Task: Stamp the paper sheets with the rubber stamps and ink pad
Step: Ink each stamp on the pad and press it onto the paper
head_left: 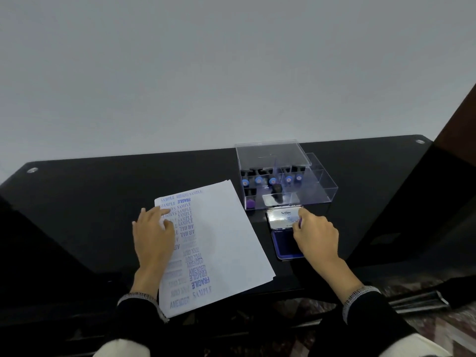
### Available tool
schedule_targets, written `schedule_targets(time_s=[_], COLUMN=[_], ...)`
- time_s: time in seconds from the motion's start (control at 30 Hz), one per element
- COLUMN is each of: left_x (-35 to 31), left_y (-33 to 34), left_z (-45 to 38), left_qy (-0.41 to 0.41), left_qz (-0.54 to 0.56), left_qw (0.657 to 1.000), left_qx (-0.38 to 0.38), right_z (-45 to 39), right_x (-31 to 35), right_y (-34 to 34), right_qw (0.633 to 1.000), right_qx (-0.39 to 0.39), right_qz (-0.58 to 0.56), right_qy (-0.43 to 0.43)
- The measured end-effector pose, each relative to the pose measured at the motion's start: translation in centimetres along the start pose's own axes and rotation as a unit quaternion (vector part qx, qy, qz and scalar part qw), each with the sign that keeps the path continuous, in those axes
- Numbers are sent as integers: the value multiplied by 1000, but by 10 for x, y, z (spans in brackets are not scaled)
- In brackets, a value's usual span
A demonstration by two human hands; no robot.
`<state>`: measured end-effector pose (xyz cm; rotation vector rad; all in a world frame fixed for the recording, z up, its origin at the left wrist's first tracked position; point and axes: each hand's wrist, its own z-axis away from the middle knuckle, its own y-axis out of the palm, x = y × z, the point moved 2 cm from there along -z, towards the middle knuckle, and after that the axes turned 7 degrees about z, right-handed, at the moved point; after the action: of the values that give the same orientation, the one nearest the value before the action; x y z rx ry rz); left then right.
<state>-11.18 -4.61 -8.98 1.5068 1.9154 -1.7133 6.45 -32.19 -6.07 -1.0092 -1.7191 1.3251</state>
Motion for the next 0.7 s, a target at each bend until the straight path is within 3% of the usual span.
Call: schedule_targets(time_s=[0.23, 0.37, 0.7], left_x=[22, 23, 21], left_y=[-4, -1, -1], left_z=[0, 3, 2], left_qy=[-60, -65, -62], left_qz=[-33, -51, -61], left_qw=[997, 996, 995], left_qx=[22, 35, 57], right_z=[5, 2, -3], right_x=[5, 0, -4], right_y=[-2, -2, -12], right_qw=[999, 1000, 999], right_qx=[-6, -7, 31], right_qz=[52, -6, -28], right_qy=[-12, 1, -21])
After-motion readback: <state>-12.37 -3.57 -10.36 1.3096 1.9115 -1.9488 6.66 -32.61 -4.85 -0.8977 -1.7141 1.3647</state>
